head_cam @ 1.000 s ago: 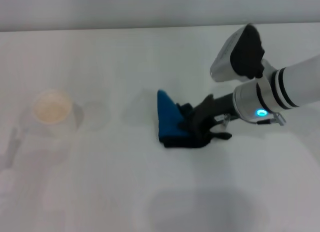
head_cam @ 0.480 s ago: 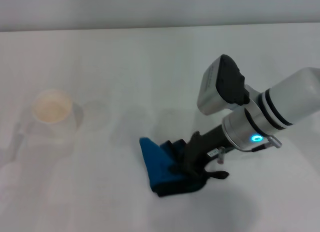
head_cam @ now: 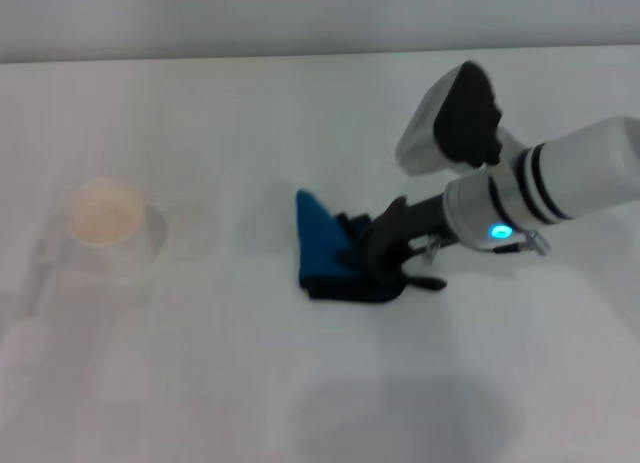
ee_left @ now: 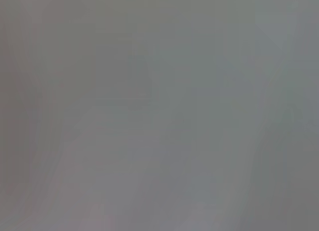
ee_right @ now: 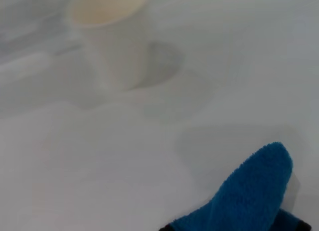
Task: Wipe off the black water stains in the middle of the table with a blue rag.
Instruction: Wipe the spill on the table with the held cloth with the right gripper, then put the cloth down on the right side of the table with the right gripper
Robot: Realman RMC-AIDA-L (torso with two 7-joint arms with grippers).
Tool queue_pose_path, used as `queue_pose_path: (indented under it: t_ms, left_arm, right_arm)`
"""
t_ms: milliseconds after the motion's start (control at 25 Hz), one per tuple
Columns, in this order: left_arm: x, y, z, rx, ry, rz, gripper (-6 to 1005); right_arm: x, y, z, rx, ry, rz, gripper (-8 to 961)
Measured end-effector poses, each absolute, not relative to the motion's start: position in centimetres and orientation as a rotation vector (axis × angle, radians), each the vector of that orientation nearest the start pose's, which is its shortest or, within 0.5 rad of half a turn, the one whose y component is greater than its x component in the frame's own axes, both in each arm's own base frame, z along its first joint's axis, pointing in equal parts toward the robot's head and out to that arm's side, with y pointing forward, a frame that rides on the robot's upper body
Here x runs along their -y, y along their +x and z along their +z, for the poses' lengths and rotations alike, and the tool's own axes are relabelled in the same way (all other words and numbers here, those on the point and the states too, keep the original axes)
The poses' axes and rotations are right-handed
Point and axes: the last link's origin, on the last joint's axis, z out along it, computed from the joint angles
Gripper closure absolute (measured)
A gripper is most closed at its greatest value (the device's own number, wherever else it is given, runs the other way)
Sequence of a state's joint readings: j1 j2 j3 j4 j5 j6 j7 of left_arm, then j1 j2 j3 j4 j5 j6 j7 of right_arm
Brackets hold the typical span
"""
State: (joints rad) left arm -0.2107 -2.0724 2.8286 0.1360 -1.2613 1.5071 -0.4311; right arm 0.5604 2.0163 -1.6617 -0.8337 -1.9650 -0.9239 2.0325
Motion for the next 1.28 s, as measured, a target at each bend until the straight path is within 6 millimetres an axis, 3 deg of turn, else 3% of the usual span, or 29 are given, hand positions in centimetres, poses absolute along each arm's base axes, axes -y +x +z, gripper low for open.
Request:
queue_pose_path:
  t_ms: [320,560,960,1280]
  left_arm:
    - [-23.3,-35.9,-0.4,0.706,-1.511,-0.968,122]
    - [-23.4,-36.0,-0.3,0.709,-1.510,-0.972,122]
    - [-23.2,-36.1,-0.2,0.712,-1.505,-0.969,122]
    - [-23.5,-35.9,-0.2,0.708,-1.504,-0.976,122]
  right_arm:
    - [-39.3,24.7,-4.9,-0.730,-2.586,-0.081,781]
    - [-40.7,25.2,-3.2,-0.705,-2.535,-0.130,765]
    - [-40.8,26.4,-1.6,-0.719,-2.521,-0.175,737]
    - [-40.1,26.2,-2.5,-0.720,-2.567,-0.189,715]
